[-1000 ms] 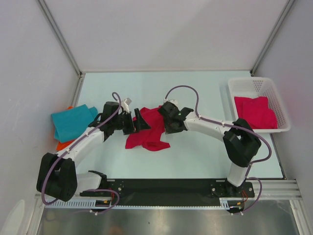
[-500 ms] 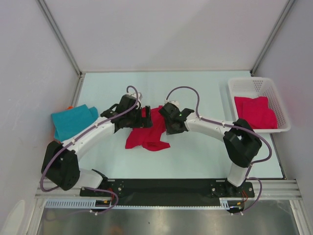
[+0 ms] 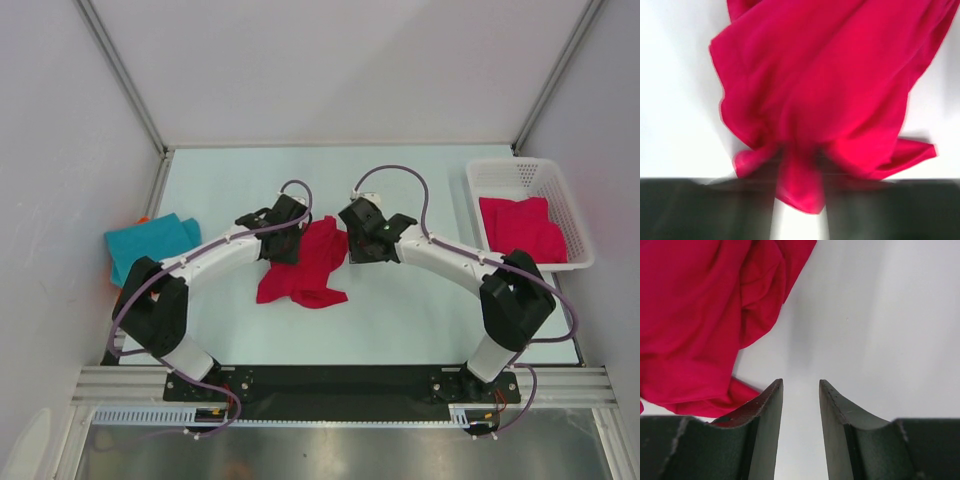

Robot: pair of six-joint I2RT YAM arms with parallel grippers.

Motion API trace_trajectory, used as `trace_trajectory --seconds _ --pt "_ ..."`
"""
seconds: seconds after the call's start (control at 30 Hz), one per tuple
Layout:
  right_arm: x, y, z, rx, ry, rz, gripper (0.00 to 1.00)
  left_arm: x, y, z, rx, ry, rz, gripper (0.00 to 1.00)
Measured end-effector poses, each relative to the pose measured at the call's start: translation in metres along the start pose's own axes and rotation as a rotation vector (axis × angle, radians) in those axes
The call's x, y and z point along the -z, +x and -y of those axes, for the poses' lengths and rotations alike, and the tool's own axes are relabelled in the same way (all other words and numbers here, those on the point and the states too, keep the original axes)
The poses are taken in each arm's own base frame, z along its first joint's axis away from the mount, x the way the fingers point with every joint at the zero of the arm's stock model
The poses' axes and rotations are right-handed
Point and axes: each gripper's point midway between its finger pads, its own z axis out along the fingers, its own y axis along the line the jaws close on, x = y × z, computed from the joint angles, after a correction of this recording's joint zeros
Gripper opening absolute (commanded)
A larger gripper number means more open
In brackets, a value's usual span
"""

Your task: Fold and stack the t-shirts

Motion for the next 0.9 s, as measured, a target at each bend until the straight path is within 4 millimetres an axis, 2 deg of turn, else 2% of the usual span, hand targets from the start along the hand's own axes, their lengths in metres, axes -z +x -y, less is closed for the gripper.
trace_trajectory --seconds 0.17,0.33,0.5,0.63,0.73,0.9 --pt "-0.002 -0.004 0.008 -0.01 0.012 0.002 0.41 0.005 -0.009 0.004 -0.014 0.011 0.009 0.0" --pt "-0.005 -0.008 0.014 -0.02 0.01 -0.002 0.41 0.028 -0.042 0.007 -0.003 0.012 0.078 0.0" --pt "-0.02 -0.014 0.013 -0.019 0.005 -0.026 0.41 0.081 -0.086 0.004 0.014 0.014 0.226 0.0" --pt "-0.038 -0.033 0.003 -0.012 -0.015 -0.023 0.41 0.119 -0.107 0.0 0.029 0.02 0.316 0.0" --pt "-0.052 -0.05 -0.006 -0.015 -0.047 -0.014 0.41 0.129 -0.106 -0.004 0.031 0.015 0.327 0.0" --pt "-0.078 -0.067 -0.015 -0.024 -0.083 -0.02 0.42 0.127 -0.097 -0.009 0.023 -0.005 0.29 0.0"
